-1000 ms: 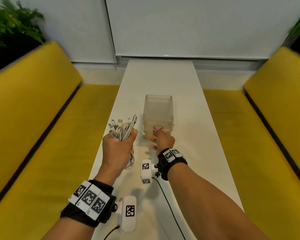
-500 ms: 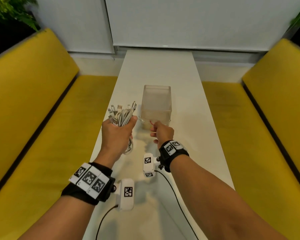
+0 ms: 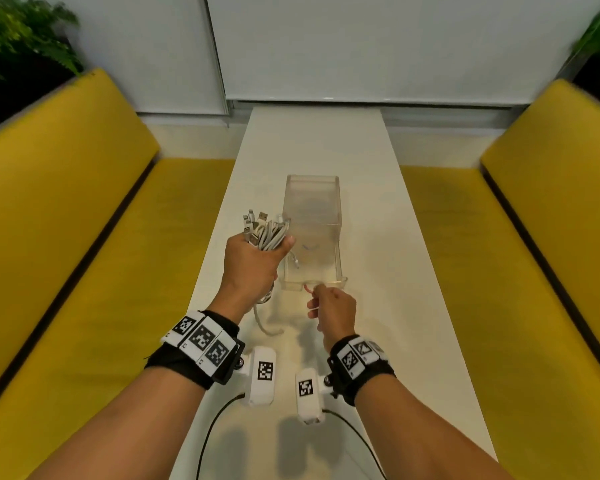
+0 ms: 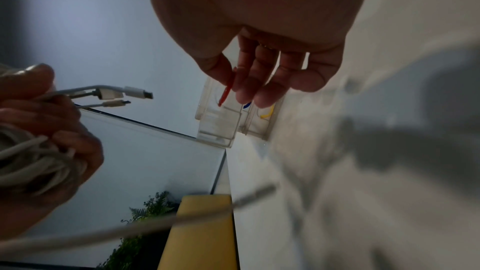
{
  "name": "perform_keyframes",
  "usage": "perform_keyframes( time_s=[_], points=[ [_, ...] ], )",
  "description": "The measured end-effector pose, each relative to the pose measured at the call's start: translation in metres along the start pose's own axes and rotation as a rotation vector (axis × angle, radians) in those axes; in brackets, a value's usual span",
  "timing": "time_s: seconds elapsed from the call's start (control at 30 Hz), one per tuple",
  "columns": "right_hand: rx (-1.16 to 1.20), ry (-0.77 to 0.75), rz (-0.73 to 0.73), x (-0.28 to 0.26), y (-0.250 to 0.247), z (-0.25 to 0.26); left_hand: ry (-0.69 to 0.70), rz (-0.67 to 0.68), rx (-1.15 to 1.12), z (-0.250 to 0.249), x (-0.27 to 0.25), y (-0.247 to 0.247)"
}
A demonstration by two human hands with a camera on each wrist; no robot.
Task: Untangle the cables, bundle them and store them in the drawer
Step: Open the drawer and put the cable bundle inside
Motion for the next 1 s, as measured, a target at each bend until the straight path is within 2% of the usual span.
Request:
perform_keyframes(
  time_s=[0.17,0.37,0.47,0.57,0.77,0.93,1.0],
  points=[
    [-0.003,0.032,0.021,-0.005,-0.008,-0.012,0.048,0.014,-0.023,-0.029,0.018,0.017],
    [0.004,0.068,0.064,-0.005,-0.008,-0.019,0.266,-0.017,-0.084,-0.099,0.041,0.030],
    [0.009,0.077,0.073,-0.006,-0.007,-0.018,0.322,-0.058,-0.106,-0.101,0.051,0.039],
    [0.011,0.096,0.074,-0.007,-0.008,-0.019,0.317,-0.030,-0.056,-0.070,0.060,0.051],
    [0.036,0.103,0.082,-0.008,-0.008,-0.019,0.149,0.026,0.214,0.008,0.064,0.070],
    [0.061,0.131,0.098,-0.007,-0.004,-0.020,0.116,0.123,0.745,0.028,0.066,0.096],
    [0.063,0.128,0.100,-0.008,-0.002,-0.020,0.113,0.169,0.888,0.033,0.070,0.110]
  ],
)
Point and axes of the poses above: each hand's wrist, its own x-axis towards the middle knuckle, its own y-axis out of the palm, z = x × y, the point moved 9 cm from there along x, towards the middle knuckle, and after that the axes turned 11 degrees about z, right-handed, at the moved point
